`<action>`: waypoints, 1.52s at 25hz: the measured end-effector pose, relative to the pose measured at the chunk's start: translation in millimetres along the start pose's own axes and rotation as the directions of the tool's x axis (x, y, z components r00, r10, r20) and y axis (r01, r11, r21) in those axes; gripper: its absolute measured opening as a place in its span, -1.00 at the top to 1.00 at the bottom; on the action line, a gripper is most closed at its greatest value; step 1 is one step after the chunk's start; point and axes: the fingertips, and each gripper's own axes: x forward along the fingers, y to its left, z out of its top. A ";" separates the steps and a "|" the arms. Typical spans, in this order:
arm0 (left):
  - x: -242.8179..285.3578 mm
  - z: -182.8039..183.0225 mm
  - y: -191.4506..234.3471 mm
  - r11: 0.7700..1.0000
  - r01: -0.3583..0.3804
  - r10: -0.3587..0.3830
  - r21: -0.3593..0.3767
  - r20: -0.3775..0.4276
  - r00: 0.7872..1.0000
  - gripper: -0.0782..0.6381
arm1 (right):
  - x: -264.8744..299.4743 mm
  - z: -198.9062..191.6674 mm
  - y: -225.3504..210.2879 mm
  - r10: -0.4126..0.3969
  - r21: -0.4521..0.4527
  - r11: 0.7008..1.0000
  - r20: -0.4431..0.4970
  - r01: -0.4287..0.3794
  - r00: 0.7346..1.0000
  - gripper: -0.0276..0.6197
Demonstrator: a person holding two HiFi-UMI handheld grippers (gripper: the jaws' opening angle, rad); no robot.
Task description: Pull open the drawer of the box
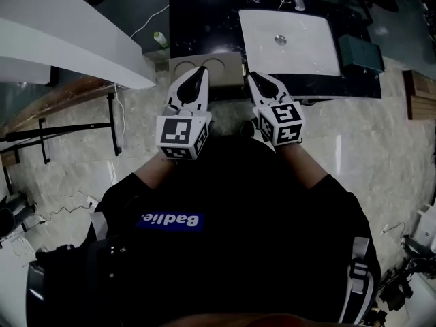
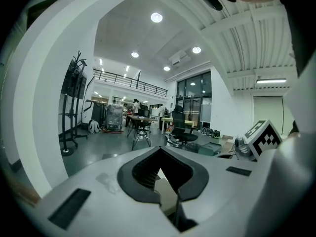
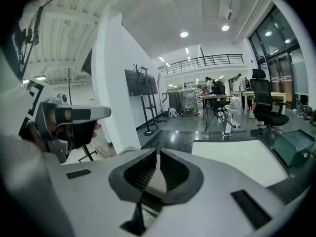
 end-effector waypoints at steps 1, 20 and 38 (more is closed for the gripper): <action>1.8 0.0 -1.0 1.000 -0.006 0.006 -0.001 -0.002 1.000 0.82 | 2.2 -3.7 -1.8 0.010 0.002 1.000 -0.013 -0.010 1.000 0.91; 27.3 -3.0 -11.8 0.996 -0.084 0.085 0.030 -0.024 0.996 0.82 | 59.3 -75.6 -48.2 0.389 0.441 0.860 -0.237 -0.259 0.890 0.70; 14.9 -7.0 1.1 0.981 -0.191 0.192 0.026 -0.030 0.981 0.82 | 96.6 -114.0 -64.0 0.661 0.691 0.639 -0.268 -0.338 0.701 0.70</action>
